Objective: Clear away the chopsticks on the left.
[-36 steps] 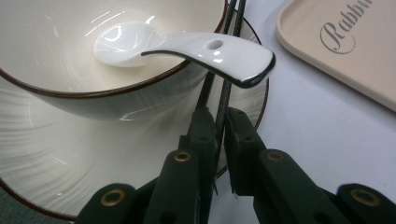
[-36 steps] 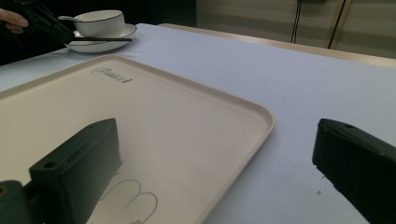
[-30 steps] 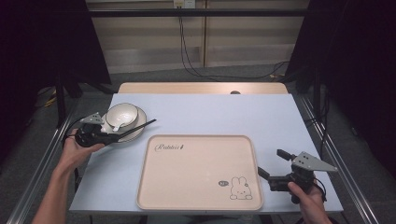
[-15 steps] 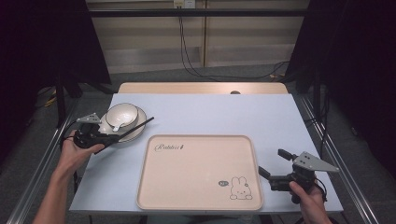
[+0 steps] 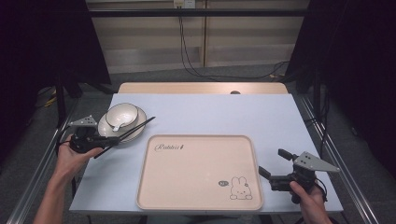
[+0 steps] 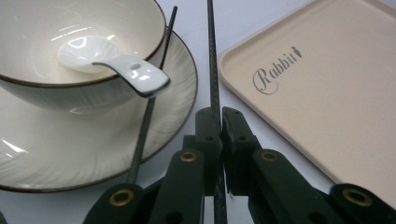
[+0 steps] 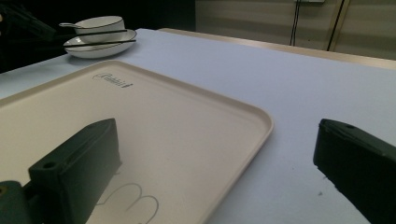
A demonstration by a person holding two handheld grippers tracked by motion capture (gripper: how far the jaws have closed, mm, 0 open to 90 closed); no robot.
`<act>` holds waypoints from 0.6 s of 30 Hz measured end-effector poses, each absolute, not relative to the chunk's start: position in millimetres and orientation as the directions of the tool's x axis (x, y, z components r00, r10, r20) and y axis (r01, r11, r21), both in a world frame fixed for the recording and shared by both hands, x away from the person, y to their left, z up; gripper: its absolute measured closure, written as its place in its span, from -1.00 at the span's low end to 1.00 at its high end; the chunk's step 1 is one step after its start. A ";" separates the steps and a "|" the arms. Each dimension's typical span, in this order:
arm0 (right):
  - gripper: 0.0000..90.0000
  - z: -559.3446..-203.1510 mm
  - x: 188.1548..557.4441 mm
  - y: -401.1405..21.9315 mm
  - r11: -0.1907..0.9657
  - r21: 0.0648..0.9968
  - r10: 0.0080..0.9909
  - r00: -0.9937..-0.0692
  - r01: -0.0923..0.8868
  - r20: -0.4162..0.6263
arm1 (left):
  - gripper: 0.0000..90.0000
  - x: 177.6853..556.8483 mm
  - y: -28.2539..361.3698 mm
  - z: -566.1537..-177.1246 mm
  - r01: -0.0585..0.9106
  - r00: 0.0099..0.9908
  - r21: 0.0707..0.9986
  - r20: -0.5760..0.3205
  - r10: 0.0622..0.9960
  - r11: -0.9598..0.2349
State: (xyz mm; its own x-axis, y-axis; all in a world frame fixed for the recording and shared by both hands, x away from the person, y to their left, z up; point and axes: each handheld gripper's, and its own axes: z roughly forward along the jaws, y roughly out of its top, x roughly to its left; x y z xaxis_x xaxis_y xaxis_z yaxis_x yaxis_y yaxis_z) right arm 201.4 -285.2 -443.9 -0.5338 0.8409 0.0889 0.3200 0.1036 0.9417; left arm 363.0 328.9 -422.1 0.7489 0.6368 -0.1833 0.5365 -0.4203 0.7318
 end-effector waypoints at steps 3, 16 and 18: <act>-0.99 -443.8 200.8 -285.0 0.103 0.941 0.840 -0.536 0.321 0.091 | 0.92 354.8 327.7 -422.2 0.544 0.735 0.735 -0.185 0.653 -0.404; -0.99 -443.9 201.8 -284.3 0.106 0.942 0.837 -0.541 0.317 0.088 | 0.92 315.0 315.0 -416.1 0.578 0.687 0.735 -0.205 0.697 -0.354; -0.99 -443.8 201.8 -284.1 0.106 0.942 0.838 -0.538 0.317 0.086 | 0.92 311.2 313.0 -414.9 0.578 0.684 0.736 -0.203 0.701 -0.351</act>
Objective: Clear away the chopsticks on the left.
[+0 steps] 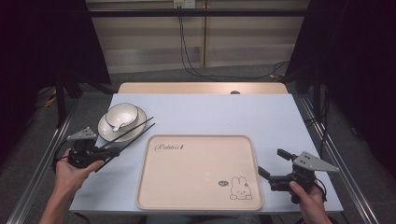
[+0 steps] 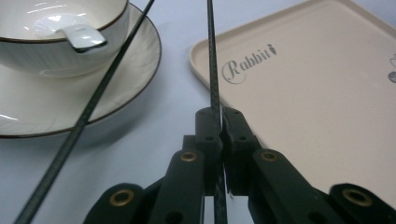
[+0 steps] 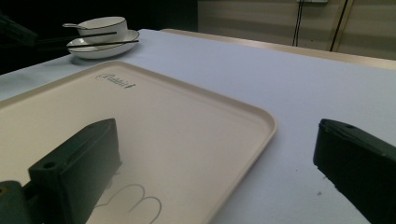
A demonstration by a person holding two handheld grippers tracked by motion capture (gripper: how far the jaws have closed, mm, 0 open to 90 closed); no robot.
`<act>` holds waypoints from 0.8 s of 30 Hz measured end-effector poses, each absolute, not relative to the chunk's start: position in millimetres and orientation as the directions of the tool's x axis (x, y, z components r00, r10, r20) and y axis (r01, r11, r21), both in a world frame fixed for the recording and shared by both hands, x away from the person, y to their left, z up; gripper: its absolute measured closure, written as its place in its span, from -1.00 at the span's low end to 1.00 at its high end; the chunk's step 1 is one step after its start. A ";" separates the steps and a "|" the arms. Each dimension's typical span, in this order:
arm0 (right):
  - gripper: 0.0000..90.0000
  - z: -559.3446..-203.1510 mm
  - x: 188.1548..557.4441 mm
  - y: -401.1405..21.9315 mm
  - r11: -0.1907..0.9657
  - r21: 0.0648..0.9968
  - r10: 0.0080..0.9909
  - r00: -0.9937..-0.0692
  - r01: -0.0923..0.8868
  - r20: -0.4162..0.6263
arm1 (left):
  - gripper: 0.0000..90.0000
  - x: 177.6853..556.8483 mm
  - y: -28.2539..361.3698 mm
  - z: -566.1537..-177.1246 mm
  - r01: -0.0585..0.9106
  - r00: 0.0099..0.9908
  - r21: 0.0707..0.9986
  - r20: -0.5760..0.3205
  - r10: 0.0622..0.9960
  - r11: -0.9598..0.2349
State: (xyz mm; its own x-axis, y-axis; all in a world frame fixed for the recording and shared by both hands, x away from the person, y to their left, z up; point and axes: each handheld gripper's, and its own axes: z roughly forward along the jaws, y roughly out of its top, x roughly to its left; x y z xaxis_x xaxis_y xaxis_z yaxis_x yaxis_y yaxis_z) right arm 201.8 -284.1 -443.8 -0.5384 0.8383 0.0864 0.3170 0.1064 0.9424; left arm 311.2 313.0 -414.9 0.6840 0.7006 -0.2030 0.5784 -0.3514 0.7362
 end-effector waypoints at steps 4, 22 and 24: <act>-0.99 -443.4 201.1 -283.3 0.102 0.943 0.837 -0.540 0.317 0.091 | 0.92 295.1 304.0 -412.2 0.592 0.676 0.730 -0.217 0.705 -0.342; -0.99 -443.6 201.6 -282.7 0.111 0.942 0.833 -0.547 0.316 0.085 | 0.92 256.5 263.3 -407.7 0.656 0.559 0.725 -0.283 0.779 -0.208; -0.99 -443.5 201.5 -282.5 0.112 0.942 0.831 -0.549 0.315 0.085 | 0.92 252.6 255.8 -406.9 0.671 0.539 0.717 -0.300 0.788 -0.186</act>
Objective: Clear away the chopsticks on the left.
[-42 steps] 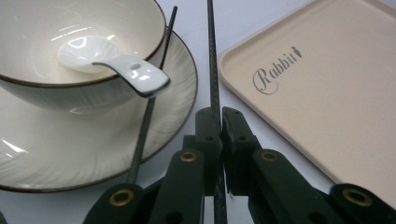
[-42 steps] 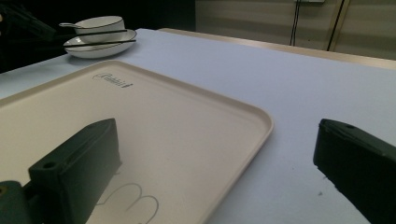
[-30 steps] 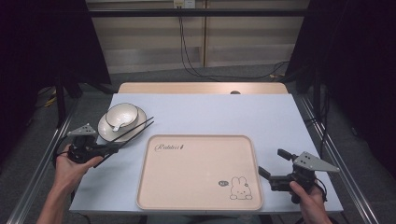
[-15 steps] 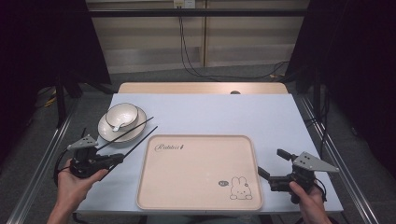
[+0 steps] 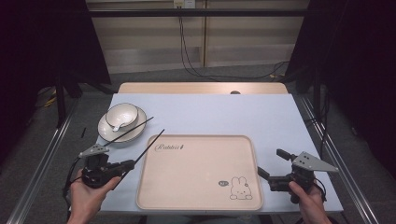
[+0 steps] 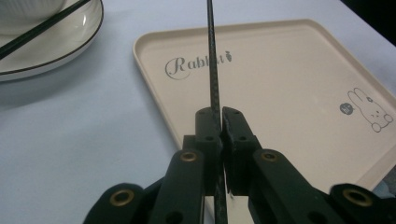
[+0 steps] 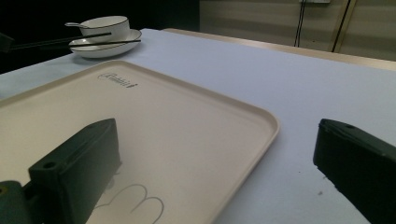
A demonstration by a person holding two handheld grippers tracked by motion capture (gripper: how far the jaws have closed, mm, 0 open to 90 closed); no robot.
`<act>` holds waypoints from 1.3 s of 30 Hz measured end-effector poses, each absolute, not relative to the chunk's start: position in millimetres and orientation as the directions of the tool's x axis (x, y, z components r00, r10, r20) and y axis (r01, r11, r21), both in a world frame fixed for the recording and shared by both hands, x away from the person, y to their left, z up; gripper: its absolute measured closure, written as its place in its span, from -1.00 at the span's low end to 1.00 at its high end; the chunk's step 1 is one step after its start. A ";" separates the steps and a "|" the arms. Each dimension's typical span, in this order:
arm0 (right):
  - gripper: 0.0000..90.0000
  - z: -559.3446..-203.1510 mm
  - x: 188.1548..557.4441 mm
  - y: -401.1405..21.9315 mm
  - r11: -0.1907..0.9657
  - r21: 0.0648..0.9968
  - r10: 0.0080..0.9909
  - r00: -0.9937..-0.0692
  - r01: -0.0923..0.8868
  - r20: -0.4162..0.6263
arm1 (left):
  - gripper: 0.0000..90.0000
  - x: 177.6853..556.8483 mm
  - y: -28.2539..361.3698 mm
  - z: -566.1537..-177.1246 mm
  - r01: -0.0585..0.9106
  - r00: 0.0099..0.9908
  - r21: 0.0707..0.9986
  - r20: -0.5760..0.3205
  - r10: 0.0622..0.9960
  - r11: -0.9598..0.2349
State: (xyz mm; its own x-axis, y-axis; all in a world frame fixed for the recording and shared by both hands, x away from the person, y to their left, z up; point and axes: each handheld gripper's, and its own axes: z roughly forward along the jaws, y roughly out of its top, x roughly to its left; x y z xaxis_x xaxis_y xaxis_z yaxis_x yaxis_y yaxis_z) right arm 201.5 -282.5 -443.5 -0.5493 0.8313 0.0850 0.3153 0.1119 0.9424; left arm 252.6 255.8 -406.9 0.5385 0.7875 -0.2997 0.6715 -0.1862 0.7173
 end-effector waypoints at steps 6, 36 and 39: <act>-0.99 -443.6 201.5 -282.3 0.113 0.943 0.830 -0.551 0.314 0.084 | 0.91 248.6 245.4 -407.3 0.691 0.473 0.709 -0.298 0.830 -0.139; -0.99 -444.4 202.5 -280.7 0.126 0.940 0.828 -0.556 0.317 0.076 | 0.91 267.7 194.3 -456.9 0.781 0.407 0.598 -0.271 0.872 -0.179; -0.99 -444.5 202.6 -280.7 0.127 0.941 0.827 -0.557 0.315 0.074 | 0.91 269.4 194.1 -459.3 0.784 0.416 0.587 -0.257 0.872 -0.201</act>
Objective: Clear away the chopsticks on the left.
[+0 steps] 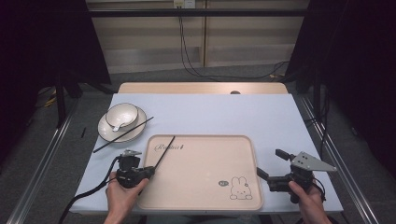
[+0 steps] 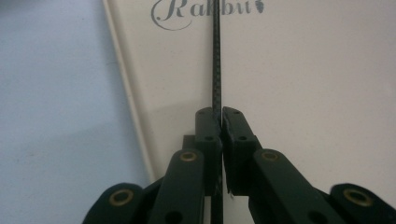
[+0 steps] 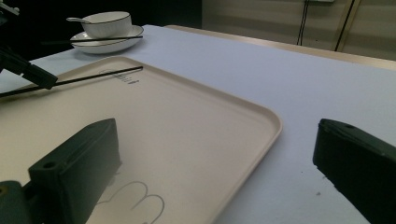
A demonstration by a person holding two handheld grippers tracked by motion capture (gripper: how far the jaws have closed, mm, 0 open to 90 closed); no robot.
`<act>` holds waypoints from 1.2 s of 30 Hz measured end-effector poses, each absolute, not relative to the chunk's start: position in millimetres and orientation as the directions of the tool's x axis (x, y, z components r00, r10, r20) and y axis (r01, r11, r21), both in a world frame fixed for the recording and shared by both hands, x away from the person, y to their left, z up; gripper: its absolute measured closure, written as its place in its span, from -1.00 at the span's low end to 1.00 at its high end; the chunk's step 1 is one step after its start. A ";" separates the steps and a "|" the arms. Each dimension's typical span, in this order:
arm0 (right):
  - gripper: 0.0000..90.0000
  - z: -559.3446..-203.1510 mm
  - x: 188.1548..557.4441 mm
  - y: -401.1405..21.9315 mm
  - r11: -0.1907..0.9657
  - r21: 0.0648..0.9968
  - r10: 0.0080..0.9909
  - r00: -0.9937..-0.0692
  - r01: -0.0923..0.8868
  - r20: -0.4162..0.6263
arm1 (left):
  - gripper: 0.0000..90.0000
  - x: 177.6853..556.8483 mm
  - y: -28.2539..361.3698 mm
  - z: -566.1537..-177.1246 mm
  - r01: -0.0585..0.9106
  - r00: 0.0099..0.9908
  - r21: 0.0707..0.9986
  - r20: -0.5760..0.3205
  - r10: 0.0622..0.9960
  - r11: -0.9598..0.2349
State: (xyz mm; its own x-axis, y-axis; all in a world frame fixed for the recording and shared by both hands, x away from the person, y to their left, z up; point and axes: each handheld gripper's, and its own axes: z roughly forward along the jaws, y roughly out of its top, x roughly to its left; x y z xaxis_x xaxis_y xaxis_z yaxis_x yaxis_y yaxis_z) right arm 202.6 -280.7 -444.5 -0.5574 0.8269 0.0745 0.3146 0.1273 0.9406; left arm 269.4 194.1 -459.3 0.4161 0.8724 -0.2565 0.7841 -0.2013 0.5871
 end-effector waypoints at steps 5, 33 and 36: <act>-0.99 -444.6 203.2 -280.6 0.119 0.938 0.829 -0.553 0.324 0.086 | 0.91 271.2 192.2 -462.5 0.789 0.424 0.576 -0.255 0.869 -0.216; -0.99 -443.6 201.3 -281.1 0.133 0.943 0.819 -0.570 0.306 0.069 | 0.13 263.9 209.6 -442.5 0.642 0.545 0.730 -0.222 0.809 -0.233; -0.99 -443.4 200.9 -281.1 0.130 0.942 0.819 -0.569 0.309 0.074 | -0.05 260.7 216.7 -437.5 0.595 0.569 0.759 -0.166 0.806 -0.263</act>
State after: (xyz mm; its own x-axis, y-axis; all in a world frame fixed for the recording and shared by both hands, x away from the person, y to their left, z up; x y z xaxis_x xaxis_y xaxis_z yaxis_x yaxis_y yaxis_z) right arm 200.9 -281.1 -443.4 -0.5686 0.8193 0.0738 0.3090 0.1296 0.9422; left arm 260.7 216.7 -437.5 0.5687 0.8055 -0.1665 0.5953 -0.2634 0.7591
